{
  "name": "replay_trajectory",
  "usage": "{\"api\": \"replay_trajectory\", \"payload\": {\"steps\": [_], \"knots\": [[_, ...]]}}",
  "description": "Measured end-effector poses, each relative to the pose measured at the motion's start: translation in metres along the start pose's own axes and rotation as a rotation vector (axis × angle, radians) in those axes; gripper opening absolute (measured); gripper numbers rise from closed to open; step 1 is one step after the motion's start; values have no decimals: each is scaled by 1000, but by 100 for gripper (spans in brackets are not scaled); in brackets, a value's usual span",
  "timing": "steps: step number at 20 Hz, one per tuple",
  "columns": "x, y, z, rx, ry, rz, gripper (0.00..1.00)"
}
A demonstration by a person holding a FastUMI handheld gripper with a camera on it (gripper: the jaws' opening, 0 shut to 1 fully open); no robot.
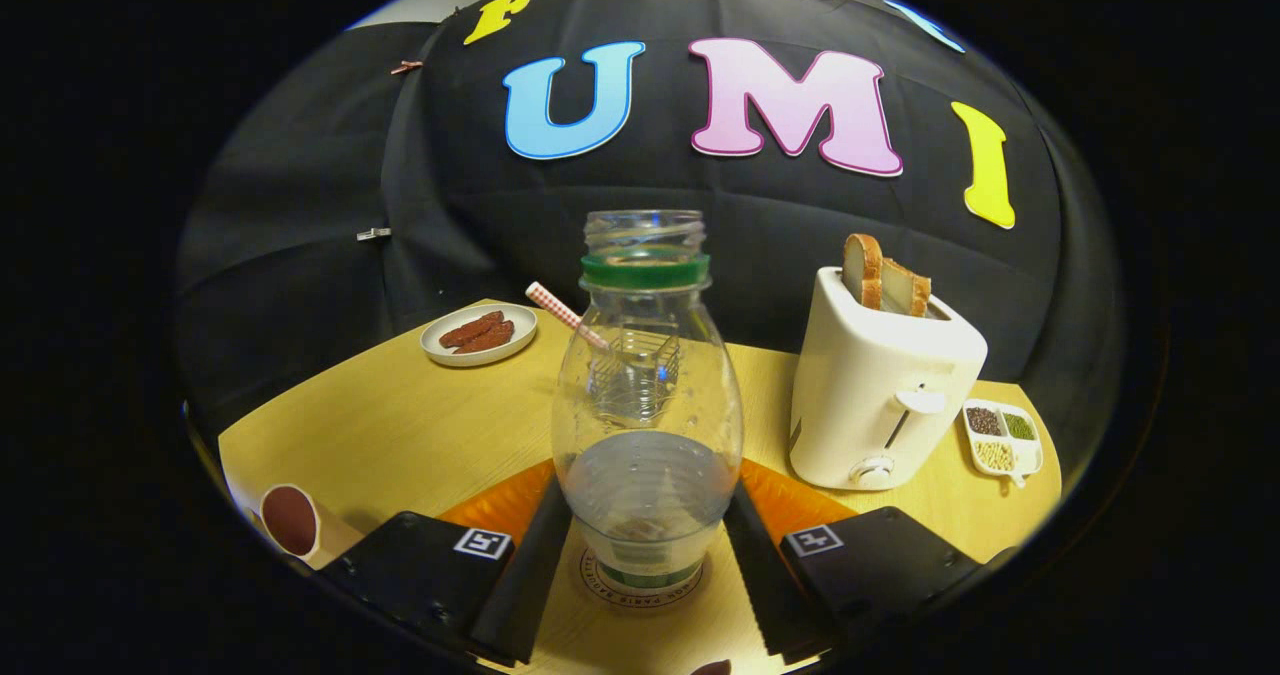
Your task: Take the bottle from table, then pour the juice into the cup, finally place the bottle on the coaster
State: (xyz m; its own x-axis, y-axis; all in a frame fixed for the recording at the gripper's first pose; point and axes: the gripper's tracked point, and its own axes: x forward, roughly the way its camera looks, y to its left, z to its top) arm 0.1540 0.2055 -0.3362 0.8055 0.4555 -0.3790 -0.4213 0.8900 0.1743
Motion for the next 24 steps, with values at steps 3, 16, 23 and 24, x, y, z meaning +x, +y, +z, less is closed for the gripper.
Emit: {"api": "replay_trajectory", "payload": {"steps": [3,16,23,24], "knots": [[-3,-1,-4,-1,9,-8,94],[-78,-2,11,39,3,-37,97],[-167,1,78,-29,-99,-58,97],[-178,-1,89,-33,-112,-63,97]]}}
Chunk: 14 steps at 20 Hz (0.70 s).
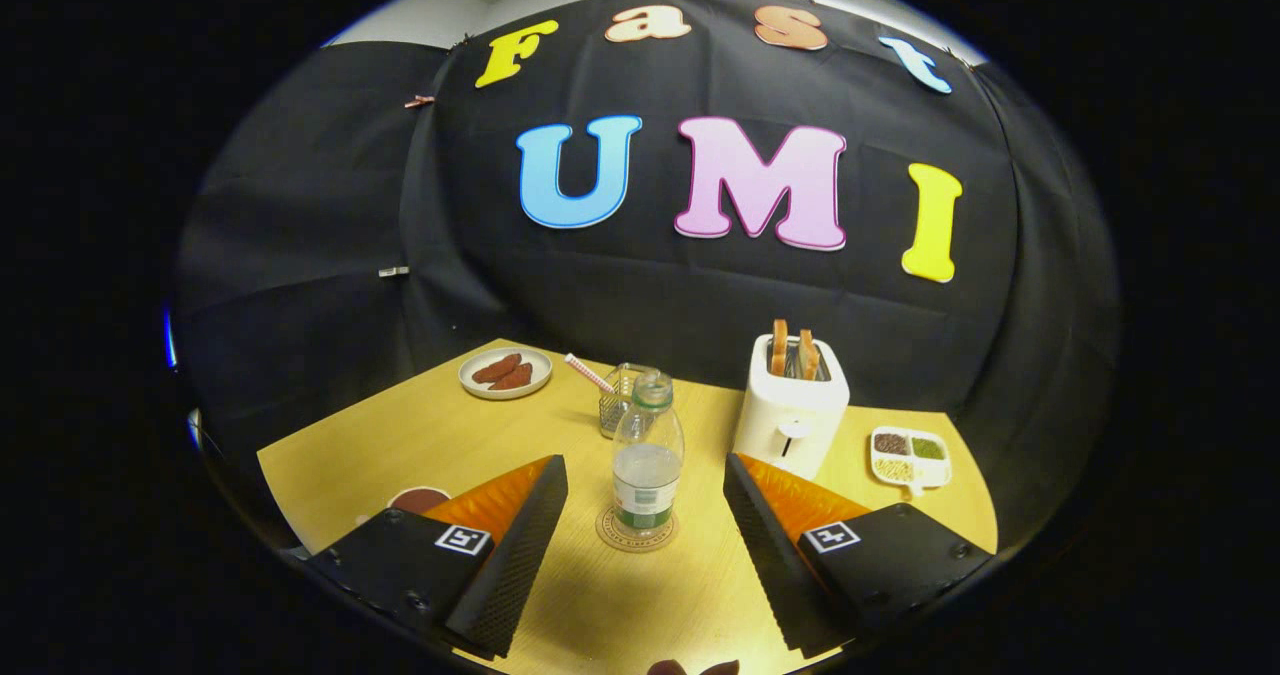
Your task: Take the bottle from table, then pour the juice into the cup, finally place the bottle on the coaster
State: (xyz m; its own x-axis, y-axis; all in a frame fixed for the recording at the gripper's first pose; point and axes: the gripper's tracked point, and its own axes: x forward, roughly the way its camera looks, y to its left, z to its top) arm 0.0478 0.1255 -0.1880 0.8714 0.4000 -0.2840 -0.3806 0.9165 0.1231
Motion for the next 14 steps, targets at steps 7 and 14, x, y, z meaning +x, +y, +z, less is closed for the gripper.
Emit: {"api": "replay_trajectory", "payload": {"steps": [7,14], "knots": [[-60,-24,62,1,-83,-88,97],[-101,-58,83,7,-116,-198,98]]}}
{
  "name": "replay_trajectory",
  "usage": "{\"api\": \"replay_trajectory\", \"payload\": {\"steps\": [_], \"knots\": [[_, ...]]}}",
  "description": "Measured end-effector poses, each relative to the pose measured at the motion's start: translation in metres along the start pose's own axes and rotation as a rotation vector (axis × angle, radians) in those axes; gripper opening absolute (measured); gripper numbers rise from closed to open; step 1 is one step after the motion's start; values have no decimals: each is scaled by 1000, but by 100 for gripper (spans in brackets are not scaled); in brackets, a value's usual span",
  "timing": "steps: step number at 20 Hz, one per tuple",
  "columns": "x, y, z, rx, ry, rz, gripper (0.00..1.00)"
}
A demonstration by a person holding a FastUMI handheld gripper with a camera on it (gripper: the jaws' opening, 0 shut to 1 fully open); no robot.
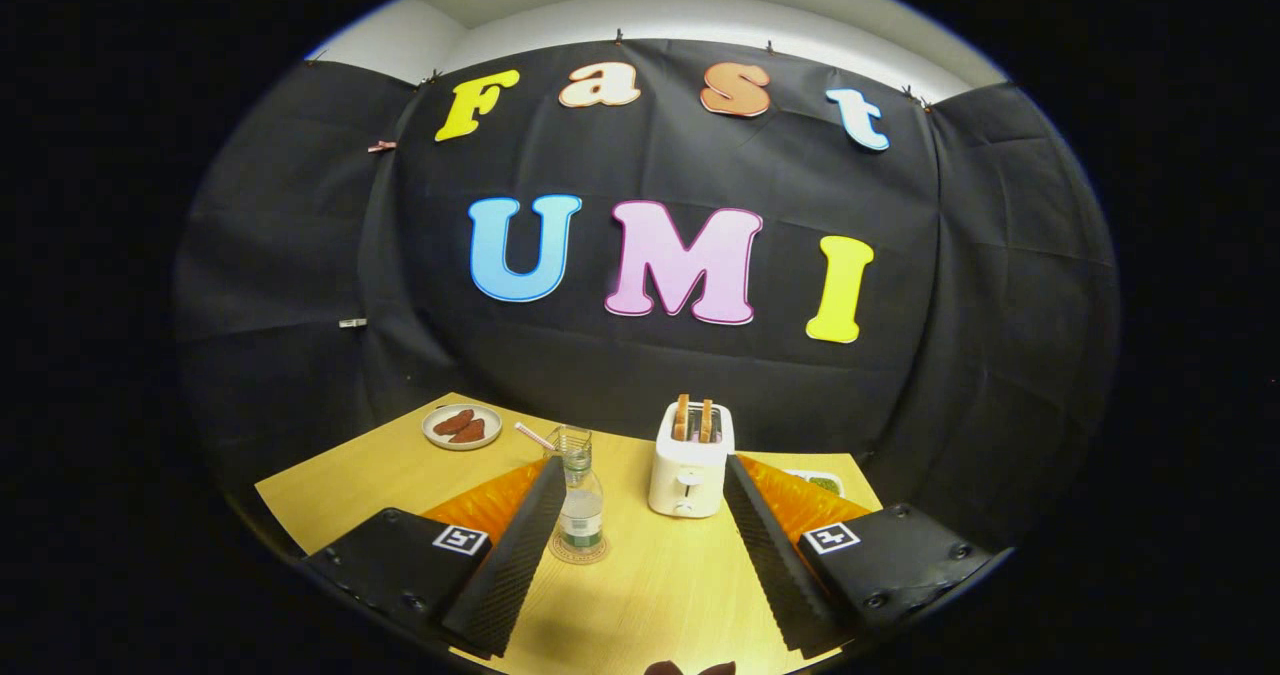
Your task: Take the bottle from table, then pour the juice into the cup, finally place the bottle on the coaster
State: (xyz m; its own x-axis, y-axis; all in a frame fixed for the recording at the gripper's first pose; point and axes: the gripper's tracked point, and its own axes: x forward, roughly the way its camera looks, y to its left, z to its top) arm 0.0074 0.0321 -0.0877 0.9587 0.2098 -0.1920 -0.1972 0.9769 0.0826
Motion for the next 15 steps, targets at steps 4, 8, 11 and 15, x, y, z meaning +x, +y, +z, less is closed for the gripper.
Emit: {"api": "replay_trajectory", "payload": {"steps": [4,8,11,15], "knots": [[-9,-20,4,18,-10,-42,98],[-11,-31,5,13,-15,-67,98],[-11,-33,5,21,-15,-75,98],[-7,-31,5,22,-16,-77,98]]}}
